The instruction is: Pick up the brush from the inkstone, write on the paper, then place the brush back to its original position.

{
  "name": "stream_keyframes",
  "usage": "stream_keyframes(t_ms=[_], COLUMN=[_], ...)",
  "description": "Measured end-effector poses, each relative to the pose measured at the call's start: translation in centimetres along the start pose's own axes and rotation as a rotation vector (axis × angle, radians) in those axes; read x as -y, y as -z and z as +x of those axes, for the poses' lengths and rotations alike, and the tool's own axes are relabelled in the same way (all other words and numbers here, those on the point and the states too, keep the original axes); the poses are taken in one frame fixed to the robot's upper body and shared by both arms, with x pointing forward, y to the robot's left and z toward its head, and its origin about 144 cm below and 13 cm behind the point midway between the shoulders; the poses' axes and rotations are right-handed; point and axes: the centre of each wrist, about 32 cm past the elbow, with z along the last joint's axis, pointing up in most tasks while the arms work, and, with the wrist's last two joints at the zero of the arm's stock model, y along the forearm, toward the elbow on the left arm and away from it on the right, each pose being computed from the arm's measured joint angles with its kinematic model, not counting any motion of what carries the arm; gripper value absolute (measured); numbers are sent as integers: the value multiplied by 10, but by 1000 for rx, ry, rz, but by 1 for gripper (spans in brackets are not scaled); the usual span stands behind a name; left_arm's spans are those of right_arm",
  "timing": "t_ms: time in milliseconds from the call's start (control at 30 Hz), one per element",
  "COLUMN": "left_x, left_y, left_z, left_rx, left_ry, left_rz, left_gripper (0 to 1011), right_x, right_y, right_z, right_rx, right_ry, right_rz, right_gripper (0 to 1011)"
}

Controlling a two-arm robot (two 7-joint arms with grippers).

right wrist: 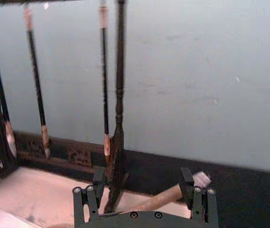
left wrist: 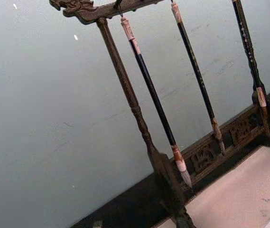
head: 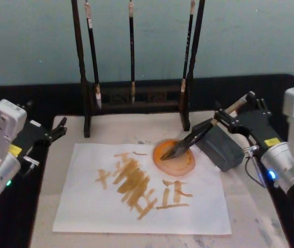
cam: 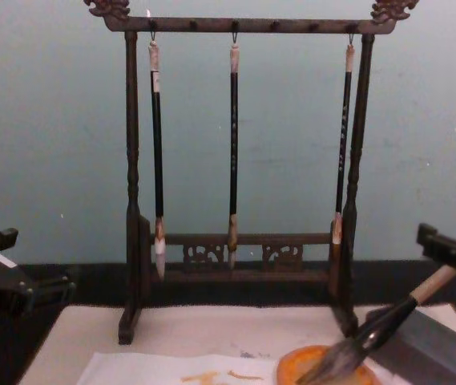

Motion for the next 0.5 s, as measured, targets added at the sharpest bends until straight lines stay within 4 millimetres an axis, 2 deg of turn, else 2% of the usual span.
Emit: stream_keyframes(t_ms=[167,500], left_x=[0,0], left_y=[0,0], left_z=[0,0], left_rx=[0,0], left_ry=[0,0], left_rz=[0,0], left_gripper=[1010,1010], right_x=[-4,-9], right_y=[7,15], right_z=[-8,-13], right_rx=[148,261], right_ry=[-14,-20], right_rz=[6,3], right_gripper=[1000,1000])
